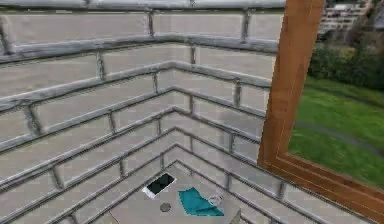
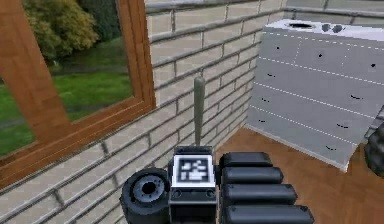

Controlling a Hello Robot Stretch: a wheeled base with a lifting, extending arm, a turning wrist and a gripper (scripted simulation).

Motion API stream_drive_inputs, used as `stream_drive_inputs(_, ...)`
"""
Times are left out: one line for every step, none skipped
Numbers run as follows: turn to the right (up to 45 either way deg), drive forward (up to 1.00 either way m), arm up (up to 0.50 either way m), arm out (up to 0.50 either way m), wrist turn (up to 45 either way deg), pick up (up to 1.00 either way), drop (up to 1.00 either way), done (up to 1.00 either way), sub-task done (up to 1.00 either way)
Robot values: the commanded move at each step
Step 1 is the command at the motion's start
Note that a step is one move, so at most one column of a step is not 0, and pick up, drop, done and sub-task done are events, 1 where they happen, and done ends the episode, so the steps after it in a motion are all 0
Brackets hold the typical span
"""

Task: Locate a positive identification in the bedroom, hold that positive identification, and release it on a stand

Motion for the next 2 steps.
stream_drive_inputs(18.0,0.00,0.00,0.00,0.0,0.00,0.00,0.00,0.00)
stream_drive_inputs(0.0,0.25,0.00,0.00,0.0,0.00,0.00,0.00,0.00)
